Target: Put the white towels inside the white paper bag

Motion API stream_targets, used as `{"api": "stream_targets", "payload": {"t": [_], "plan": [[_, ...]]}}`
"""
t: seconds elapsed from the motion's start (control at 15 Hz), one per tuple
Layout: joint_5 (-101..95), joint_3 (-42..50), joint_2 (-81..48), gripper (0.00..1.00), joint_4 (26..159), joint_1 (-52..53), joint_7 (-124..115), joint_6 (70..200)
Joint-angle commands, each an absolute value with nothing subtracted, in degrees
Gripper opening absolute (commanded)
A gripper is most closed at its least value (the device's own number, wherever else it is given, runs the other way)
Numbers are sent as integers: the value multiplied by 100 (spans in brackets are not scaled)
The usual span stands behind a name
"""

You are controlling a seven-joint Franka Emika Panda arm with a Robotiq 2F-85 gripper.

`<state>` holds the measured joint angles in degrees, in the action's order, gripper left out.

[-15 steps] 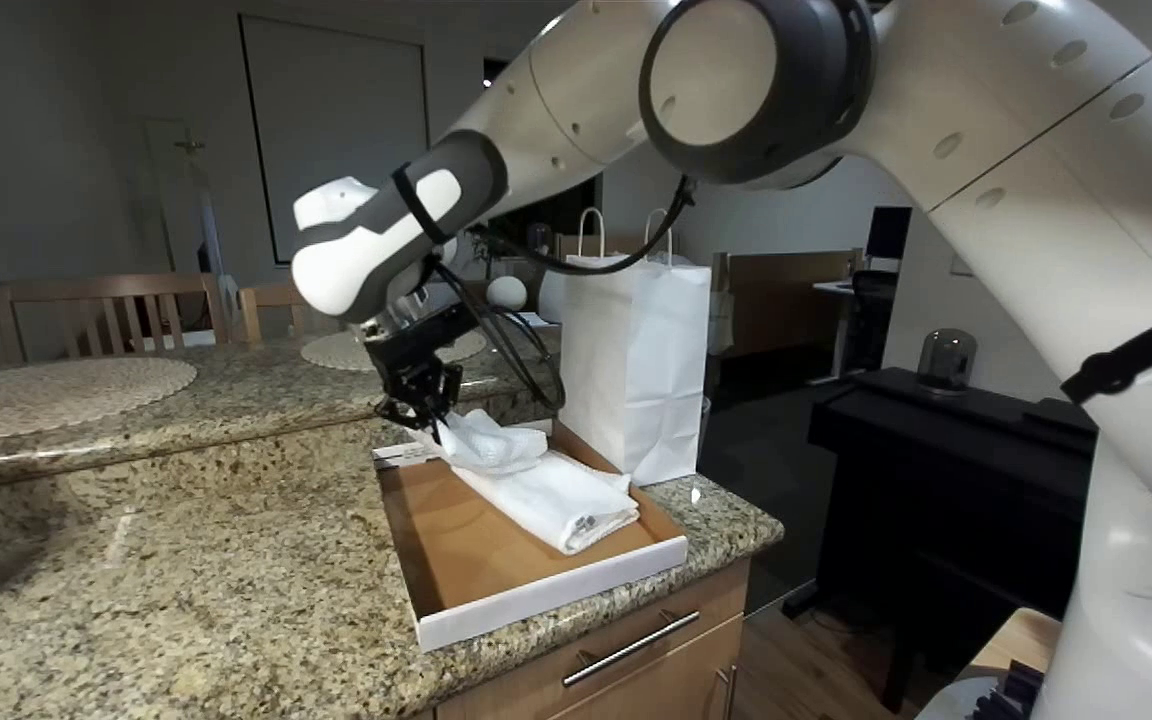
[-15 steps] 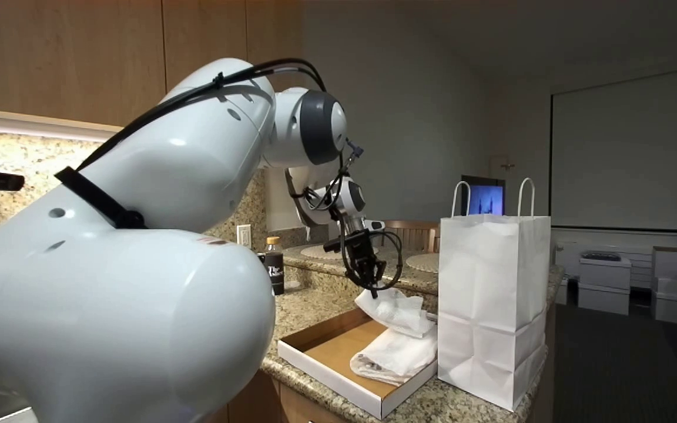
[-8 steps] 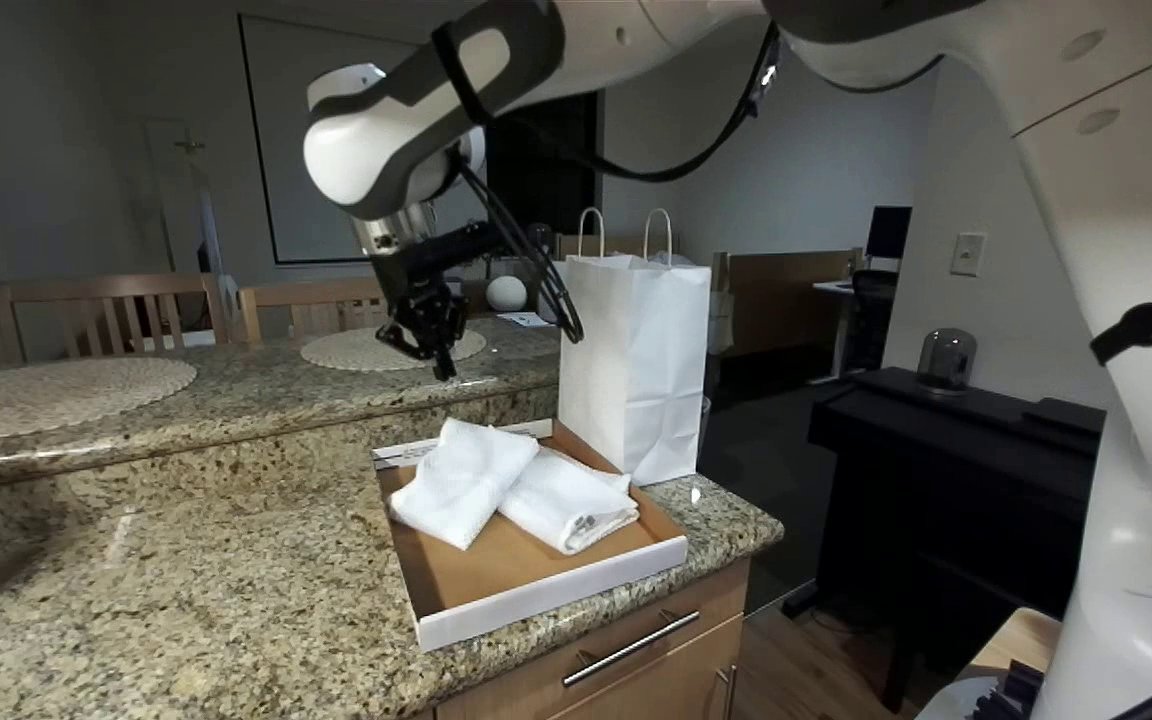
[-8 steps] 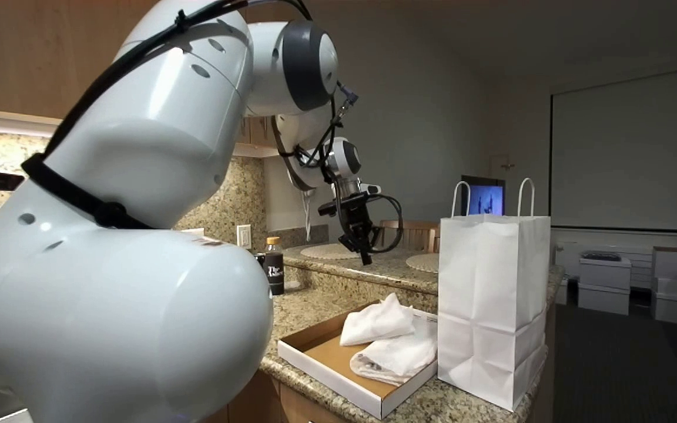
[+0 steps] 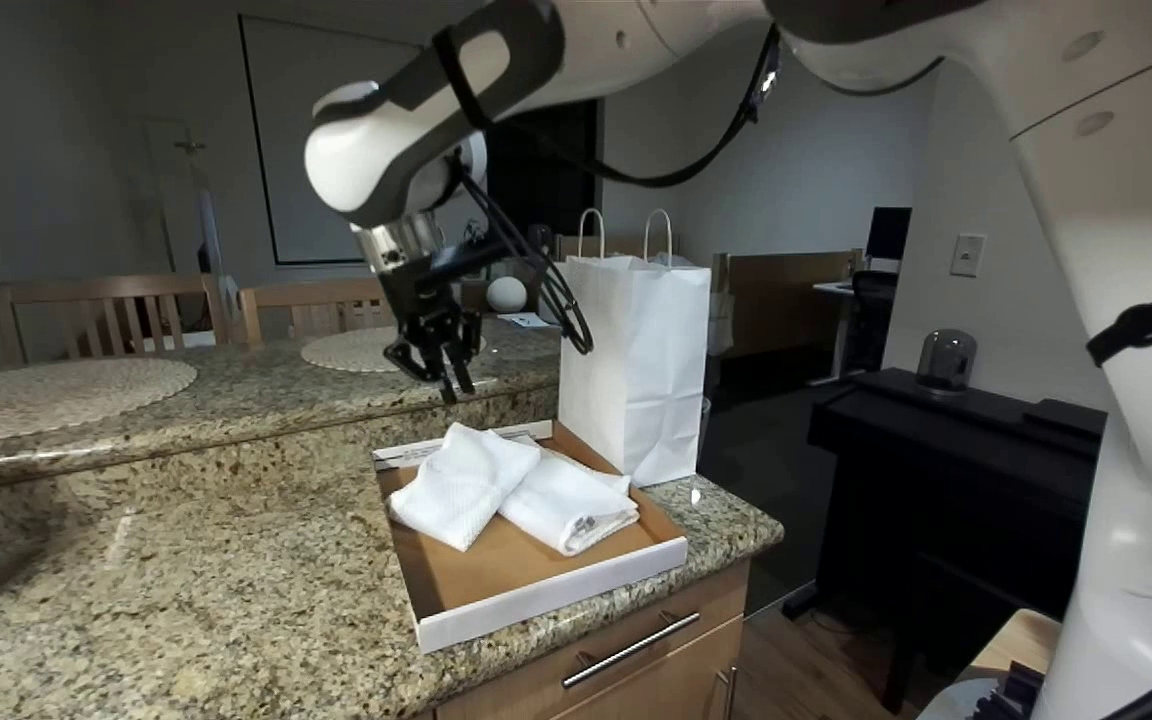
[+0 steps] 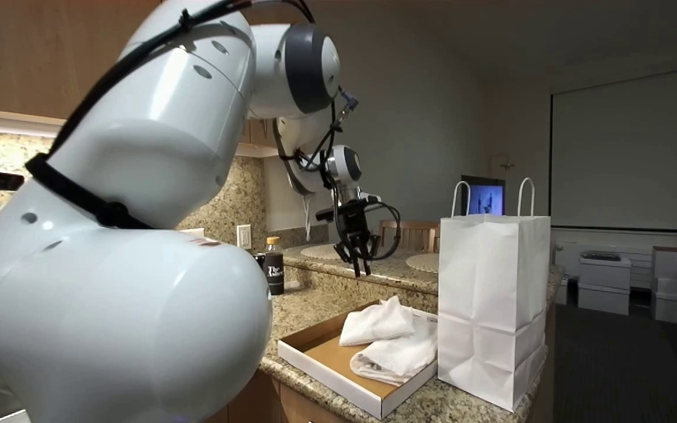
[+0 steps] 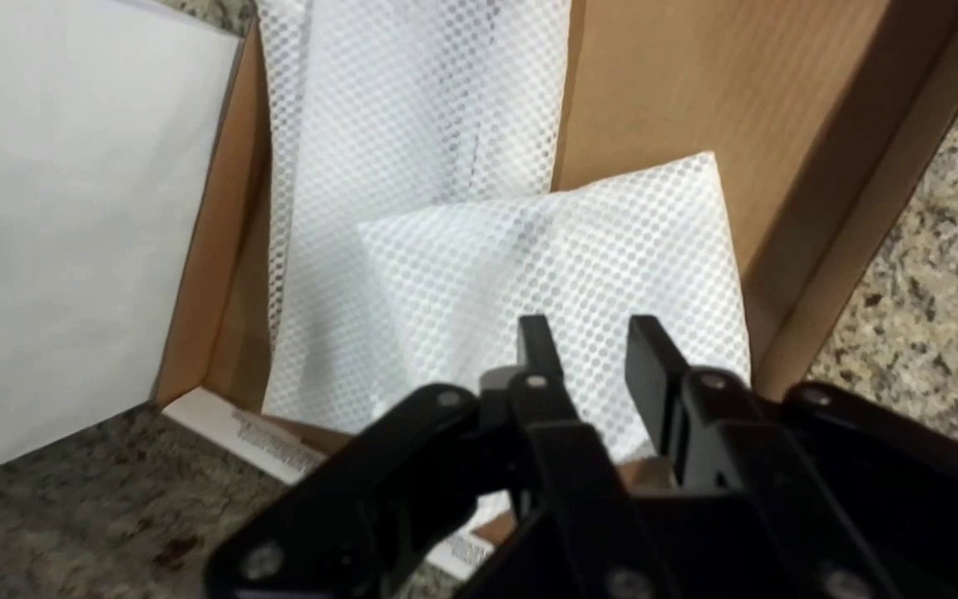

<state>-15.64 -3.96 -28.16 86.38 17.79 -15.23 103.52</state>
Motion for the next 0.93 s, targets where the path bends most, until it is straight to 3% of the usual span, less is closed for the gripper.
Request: {"api": "stream_targets", "payload": {"t": [0.0,0.4,0.87], "plan": [[-1328,-391,-3709,58,8174,1623,-1464,10252],[-1241,-170,-4473,97,7813,1521,-1727,10672],[-765,-236,-4903,100,7585,1448,-1598,10822]]}}
